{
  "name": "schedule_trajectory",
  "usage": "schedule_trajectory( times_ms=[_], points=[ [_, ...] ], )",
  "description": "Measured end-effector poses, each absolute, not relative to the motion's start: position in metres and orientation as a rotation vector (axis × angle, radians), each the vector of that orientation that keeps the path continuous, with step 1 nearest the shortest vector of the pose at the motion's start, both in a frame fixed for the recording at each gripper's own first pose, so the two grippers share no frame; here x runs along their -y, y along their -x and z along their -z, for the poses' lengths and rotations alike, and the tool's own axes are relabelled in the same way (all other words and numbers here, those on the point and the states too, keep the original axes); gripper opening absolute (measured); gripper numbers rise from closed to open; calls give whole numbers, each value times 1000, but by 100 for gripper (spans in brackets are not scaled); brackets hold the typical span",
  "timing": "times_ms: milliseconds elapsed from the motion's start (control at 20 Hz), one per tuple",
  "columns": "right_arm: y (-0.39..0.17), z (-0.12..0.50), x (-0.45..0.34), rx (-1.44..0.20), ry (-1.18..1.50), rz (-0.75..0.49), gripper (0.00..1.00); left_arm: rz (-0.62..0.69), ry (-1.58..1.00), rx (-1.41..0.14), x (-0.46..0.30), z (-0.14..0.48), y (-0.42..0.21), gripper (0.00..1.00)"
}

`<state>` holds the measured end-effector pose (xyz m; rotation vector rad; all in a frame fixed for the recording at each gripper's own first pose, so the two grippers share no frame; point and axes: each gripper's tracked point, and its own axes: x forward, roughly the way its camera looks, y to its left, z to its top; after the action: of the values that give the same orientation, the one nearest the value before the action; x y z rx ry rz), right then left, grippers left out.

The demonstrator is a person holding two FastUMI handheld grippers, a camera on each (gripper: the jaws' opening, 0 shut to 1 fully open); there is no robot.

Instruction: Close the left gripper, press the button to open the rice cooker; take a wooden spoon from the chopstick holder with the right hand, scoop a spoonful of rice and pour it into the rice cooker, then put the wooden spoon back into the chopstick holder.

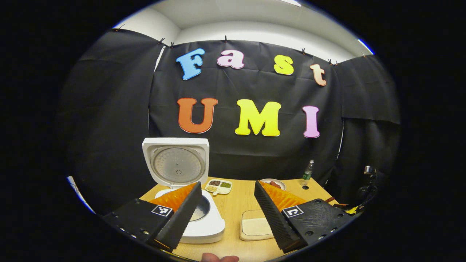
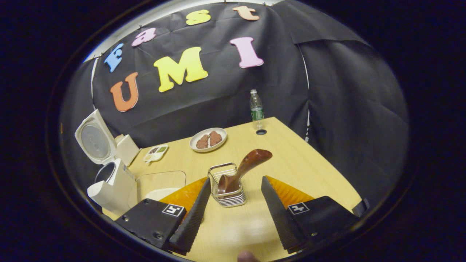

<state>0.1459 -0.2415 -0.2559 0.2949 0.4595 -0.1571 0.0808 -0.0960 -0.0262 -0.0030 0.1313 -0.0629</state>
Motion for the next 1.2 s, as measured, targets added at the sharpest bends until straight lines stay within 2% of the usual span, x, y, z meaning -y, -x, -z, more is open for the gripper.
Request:
schedule_trajectory(
  times_ms=[100, 200, 250, 300, 450, 500, 550, 650, 800, 850, 1200],
  points=[
    [-161, 266, 247, -463, -330, 143, 80, 66, -8, -172, 104, 40, -84, 94],
    [-175, 274, 252, -471, -348, 135, 79, 54, -9, -208, 105, 48, -85, 94],
    [-181, 277, 252, -477, -359, 122, 69, 45, -5, -219, 105, 52, -87, 94],
    [-187, 279, 249, -481, -366, 107, 71, 34, -1, -229, 103, 54, -87, 94],
    [-201, 280, 248, -477, -362, 88, 53, 3, -13, -246, 95, 56, -86, 94],
    [-205, 280, 249, -478, -357, 88, 55, -6, -16, -257, 93, 57, -85, 94],
    [-207, 279, 250, -478, -350, 85, 40, -13, -16, -261, 92, 58, -85, 94],
    [-209, 275, 251, -478, -357, 83, 26, -20, -13, -261, 90, 57, -82, 94],
    [-214, 270, 247, -496, -367, 78, 22, -25, -1, -273, 85, 58, -77, 94],
    [-216, 264, 246, -497, -351, 77, 17, -25, 9, -274, 84, 59, -77, 94],
    [-213, 166, 211, -399, -159, 25, 11, 1, 65, -225, 69, 50, -62, 94]
  ],
)
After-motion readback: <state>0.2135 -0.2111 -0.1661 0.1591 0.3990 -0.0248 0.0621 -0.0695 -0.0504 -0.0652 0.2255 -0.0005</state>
